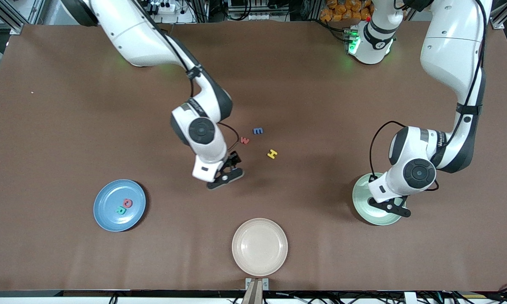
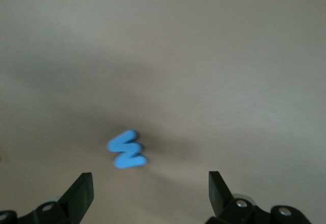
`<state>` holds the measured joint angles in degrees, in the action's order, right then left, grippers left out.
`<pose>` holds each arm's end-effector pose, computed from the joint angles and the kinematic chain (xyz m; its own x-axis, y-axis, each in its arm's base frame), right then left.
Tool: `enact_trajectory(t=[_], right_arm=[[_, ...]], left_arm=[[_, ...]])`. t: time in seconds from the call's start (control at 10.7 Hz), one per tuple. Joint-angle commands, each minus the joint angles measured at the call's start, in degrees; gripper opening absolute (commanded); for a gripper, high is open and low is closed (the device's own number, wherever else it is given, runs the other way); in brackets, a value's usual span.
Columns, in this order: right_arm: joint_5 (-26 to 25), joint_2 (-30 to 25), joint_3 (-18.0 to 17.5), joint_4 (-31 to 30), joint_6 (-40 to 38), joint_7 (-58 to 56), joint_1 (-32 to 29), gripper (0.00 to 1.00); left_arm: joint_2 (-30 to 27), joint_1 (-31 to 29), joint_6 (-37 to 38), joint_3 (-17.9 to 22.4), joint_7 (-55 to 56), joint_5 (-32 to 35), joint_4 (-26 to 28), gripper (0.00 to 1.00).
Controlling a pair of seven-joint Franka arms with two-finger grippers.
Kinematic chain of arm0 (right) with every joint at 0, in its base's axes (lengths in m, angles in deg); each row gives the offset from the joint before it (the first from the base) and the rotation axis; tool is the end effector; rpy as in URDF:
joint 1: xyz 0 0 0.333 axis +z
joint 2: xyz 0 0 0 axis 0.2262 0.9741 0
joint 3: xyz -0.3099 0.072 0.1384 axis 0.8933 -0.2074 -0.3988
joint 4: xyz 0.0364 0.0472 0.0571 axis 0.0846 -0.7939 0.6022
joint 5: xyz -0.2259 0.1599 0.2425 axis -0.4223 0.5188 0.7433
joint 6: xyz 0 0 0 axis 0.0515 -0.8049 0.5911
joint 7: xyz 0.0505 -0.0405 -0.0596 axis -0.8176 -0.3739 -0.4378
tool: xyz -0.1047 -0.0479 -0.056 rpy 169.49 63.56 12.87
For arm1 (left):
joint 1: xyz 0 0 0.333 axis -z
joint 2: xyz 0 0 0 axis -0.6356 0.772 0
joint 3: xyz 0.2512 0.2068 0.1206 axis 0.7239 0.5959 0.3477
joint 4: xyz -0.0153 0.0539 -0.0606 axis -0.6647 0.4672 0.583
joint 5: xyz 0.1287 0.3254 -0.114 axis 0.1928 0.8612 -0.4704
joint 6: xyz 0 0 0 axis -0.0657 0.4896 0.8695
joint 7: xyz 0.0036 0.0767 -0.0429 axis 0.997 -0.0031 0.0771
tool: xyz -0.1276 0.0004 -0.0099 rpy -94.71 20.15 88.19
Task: Sort uppercase to blue plate, lowercase to green plate
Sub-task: 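Place the yellow i on the green plate while the right gripper reaches the W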
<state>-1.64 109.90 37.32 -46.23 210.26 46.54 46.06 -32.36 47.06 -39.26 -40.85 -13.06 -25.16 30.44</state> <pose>0.5870 0.4233 0.2471 0.8872 0.4598 0.0378 0.4602 -0.8878 -0.0004 0.6716 -0.0985 0.2630 0.9241 -0.3481 -0.1576 -0.3707 -0.9166 -0.1495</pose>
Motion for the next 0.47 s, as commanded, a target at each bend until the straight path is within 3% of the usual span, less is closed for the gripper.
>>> enact_trajectory(t=[0.0,0.37], right_arm=[[-1.1,5.9,0.2,7.1,-0.4,-3.4,0.9,1.0],[-4.0,8.4,0.3,7.2,1.2,-4.4,0.9,1.0]], left_arm=[[0.0,1.1,-0.2,1.2,-1.3,-0.5,-0.9,1.0],[-2.1,2.0,0.1,1.1,-1.5,-1.3,-0.9,1.0]])
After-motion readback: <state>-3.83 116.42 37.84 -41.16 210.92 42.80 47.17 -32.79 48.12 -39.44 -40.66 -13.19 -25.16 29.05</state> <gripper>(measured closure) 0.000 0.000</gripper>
